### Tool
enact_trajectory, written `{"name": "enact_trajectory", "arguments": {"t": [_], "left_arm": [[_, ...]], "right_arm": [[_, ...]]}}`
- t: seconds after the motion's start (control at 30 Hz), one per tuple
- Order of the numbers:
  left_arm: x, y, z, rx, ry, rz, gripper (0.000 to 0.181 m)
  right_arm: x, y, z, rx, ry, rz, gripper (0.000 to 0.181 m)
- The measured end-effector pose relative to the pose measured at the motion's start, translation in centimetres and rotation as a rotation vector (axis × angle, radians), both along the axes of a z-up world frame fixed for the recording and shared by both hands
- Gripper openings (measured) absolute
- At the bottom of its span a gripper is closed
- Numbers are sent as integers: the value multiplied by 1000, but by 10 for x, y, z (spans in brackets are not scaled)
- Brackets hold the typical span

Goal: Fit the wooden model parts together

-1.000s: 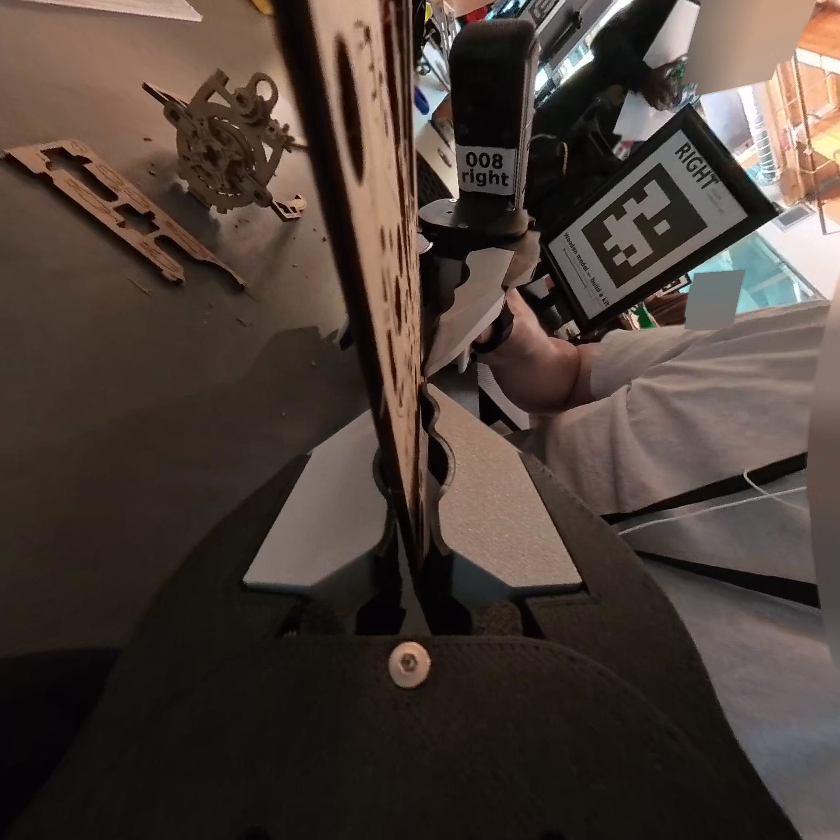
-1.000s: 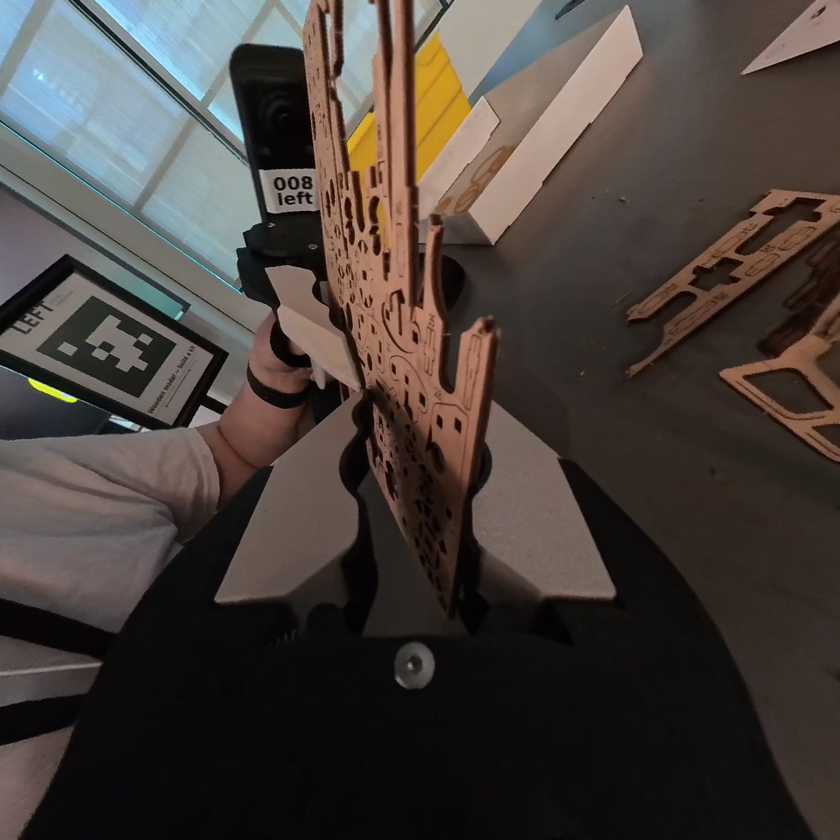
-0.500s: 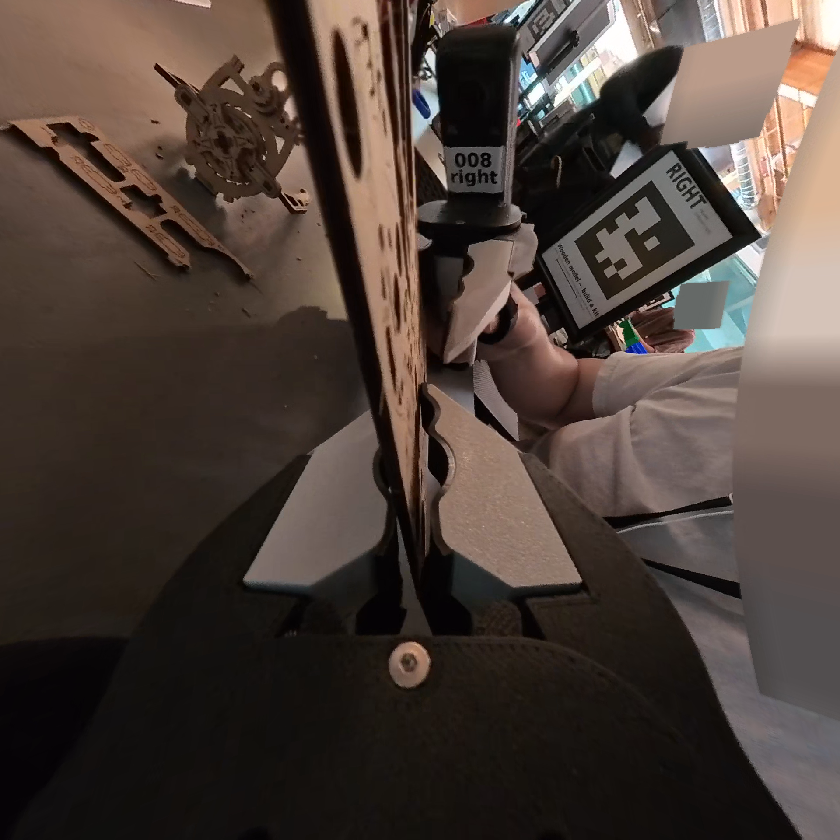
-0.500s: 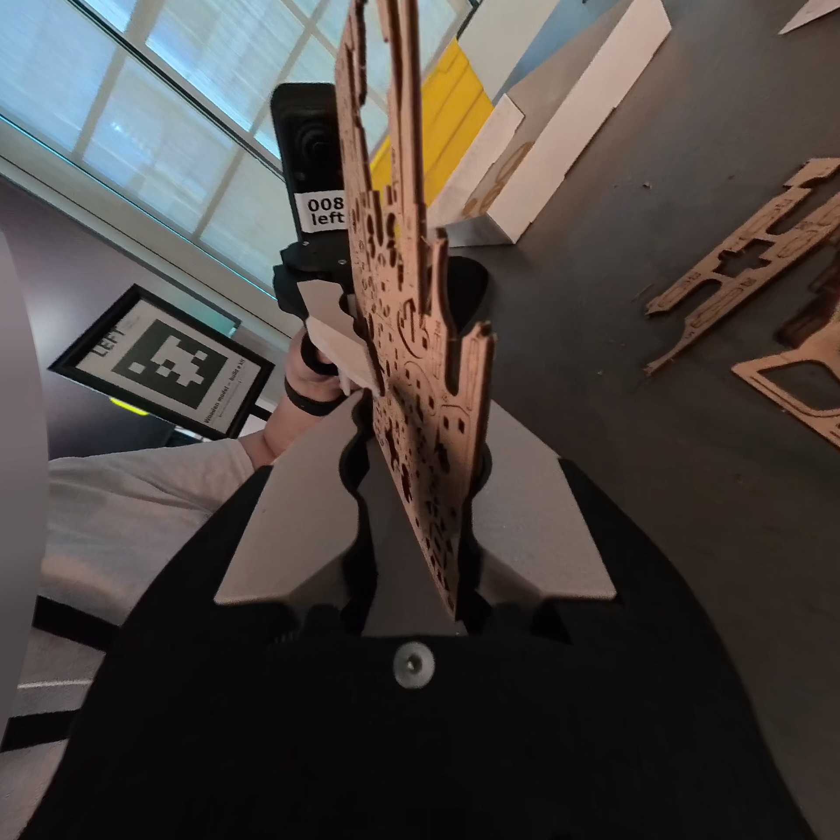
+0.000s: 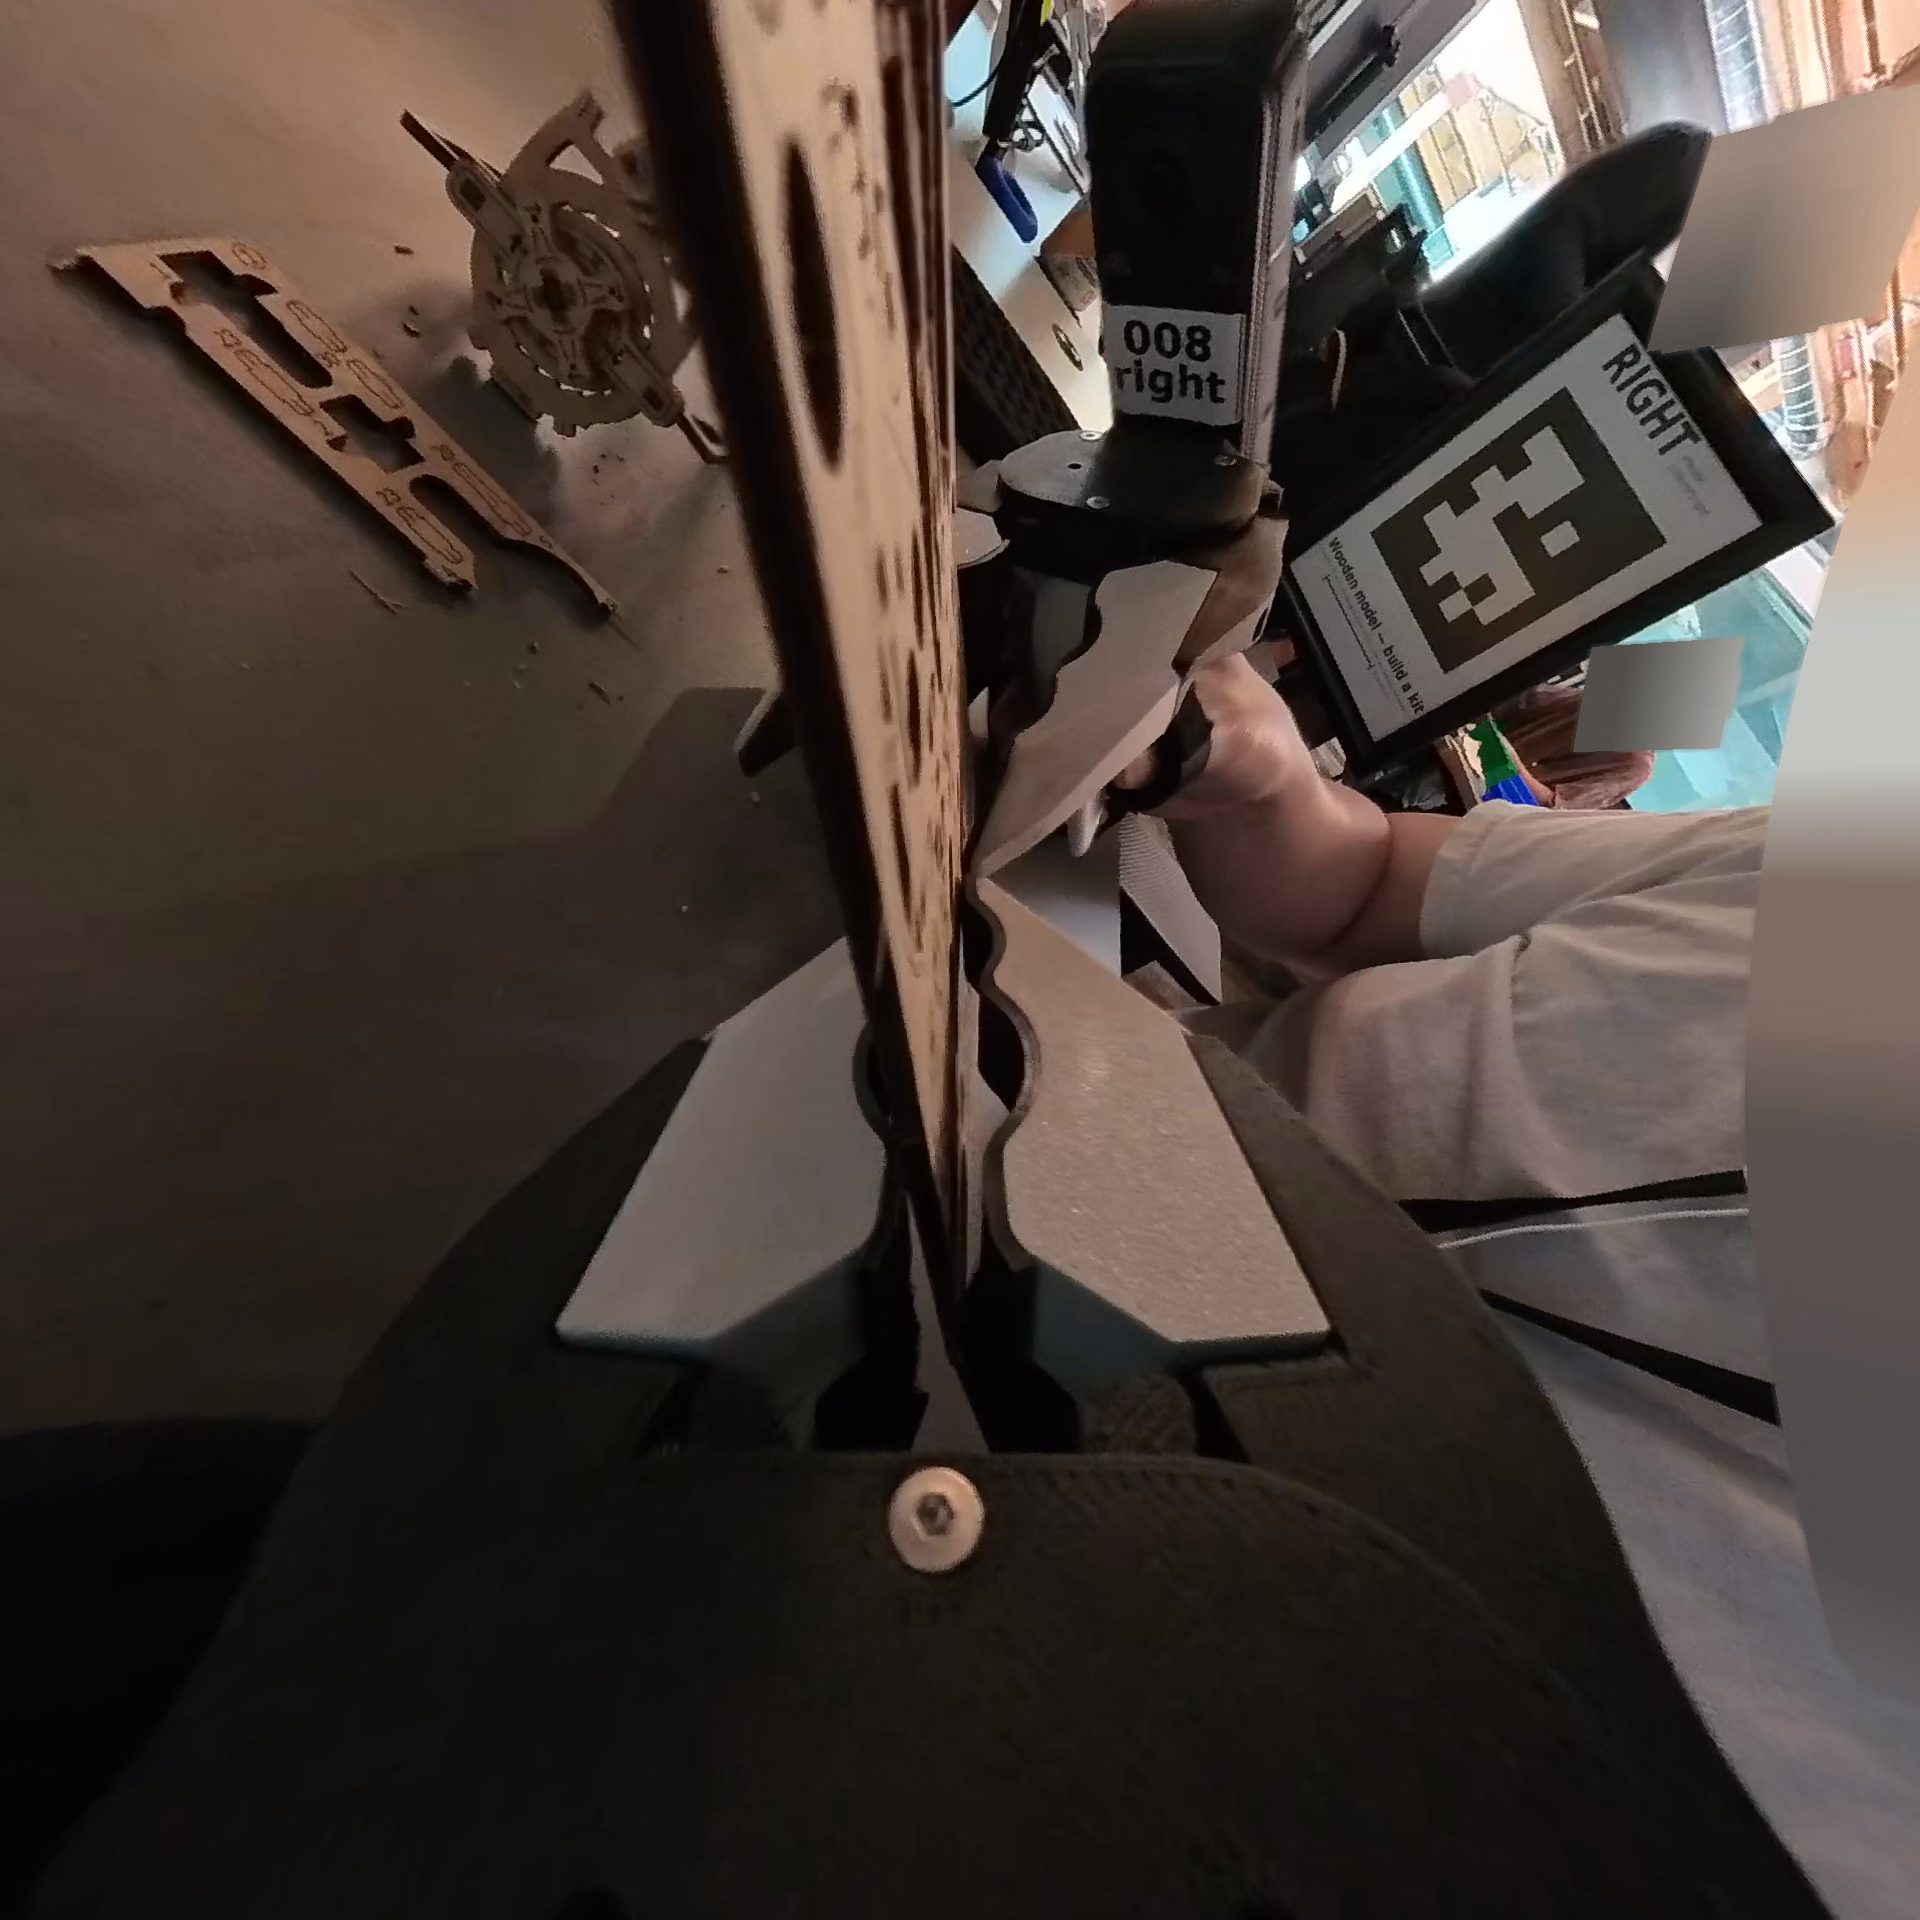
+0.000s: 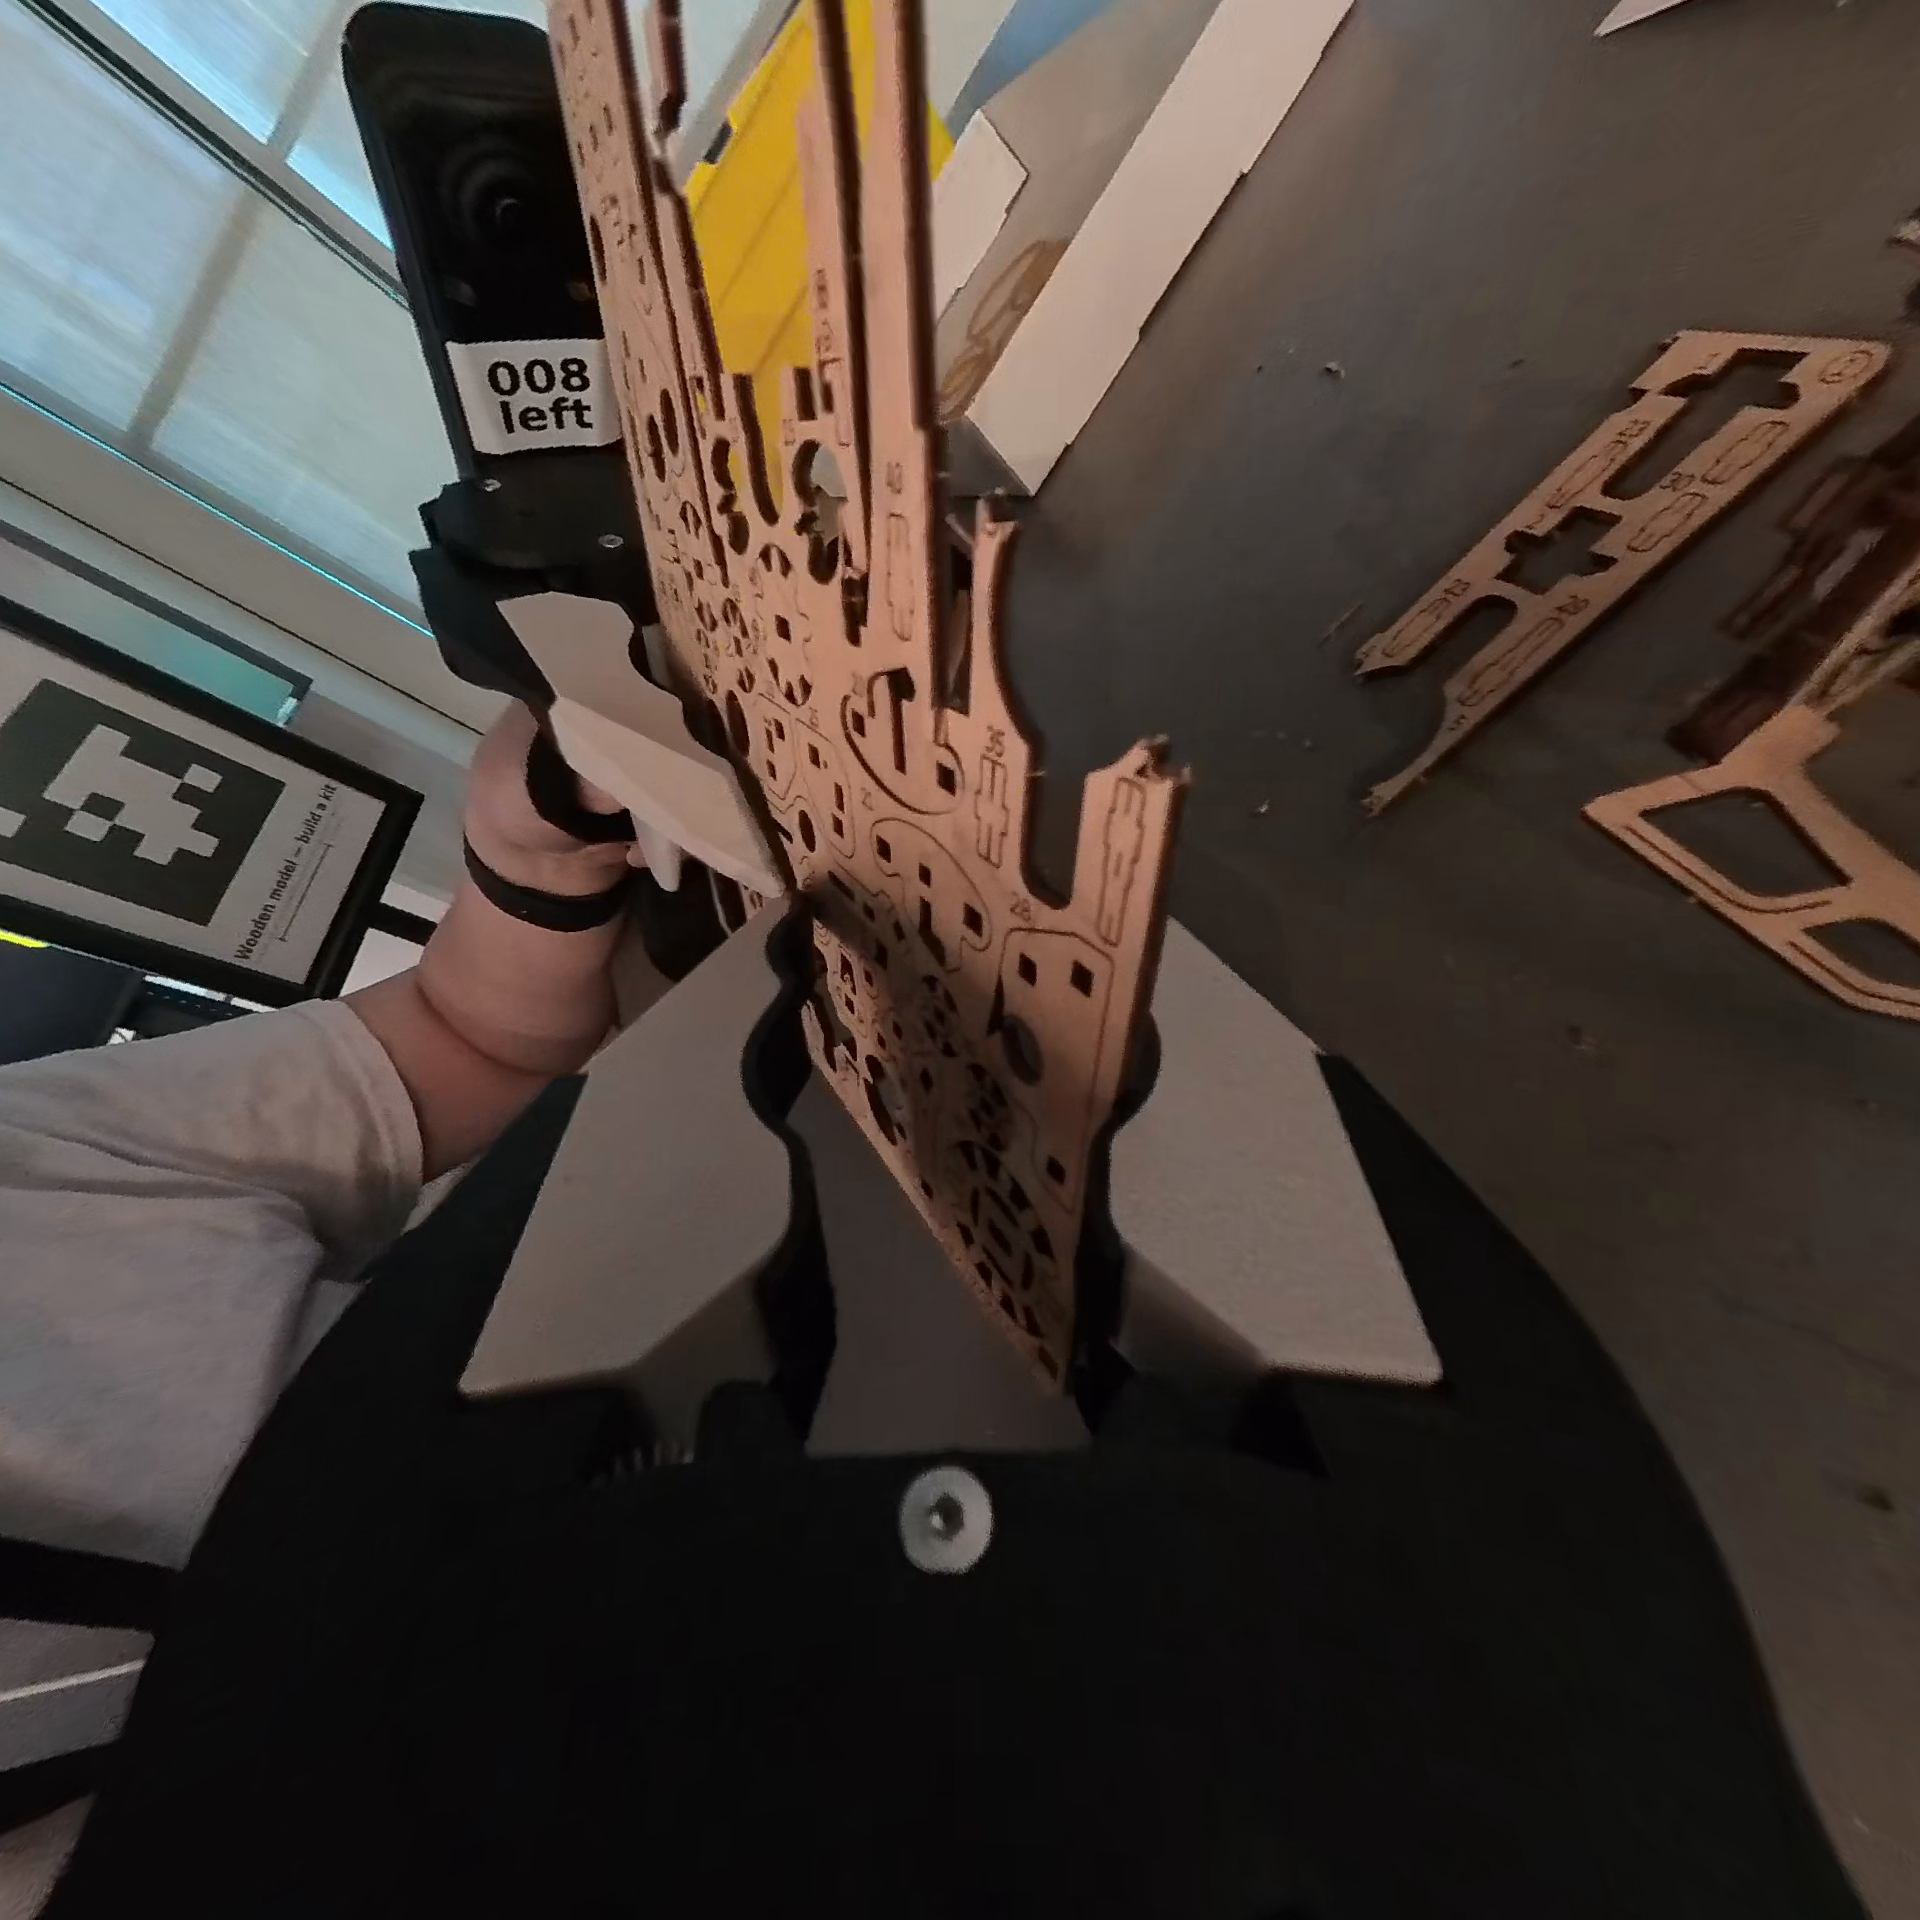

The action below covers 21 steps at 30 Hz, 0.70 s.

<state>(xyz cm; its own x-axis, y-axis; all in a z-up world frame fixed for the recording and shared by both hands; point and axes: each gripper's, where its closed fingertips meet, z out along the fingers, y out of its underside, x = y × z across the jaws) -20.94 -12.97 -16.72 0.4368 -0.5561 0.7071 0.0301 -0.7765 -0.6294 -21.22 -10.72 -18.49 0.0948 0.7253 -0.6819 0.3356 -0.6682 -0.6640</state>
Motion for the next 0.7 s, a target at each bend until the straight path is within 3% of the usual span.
{"name": "enact_trajectory", "arguments": {"t": [0.7], "left_arm": [[0, 0, -10, -23, 41, 14, 2]], "right_arm": [[0, 2, -7, 61, -57, -15, 51]]}}
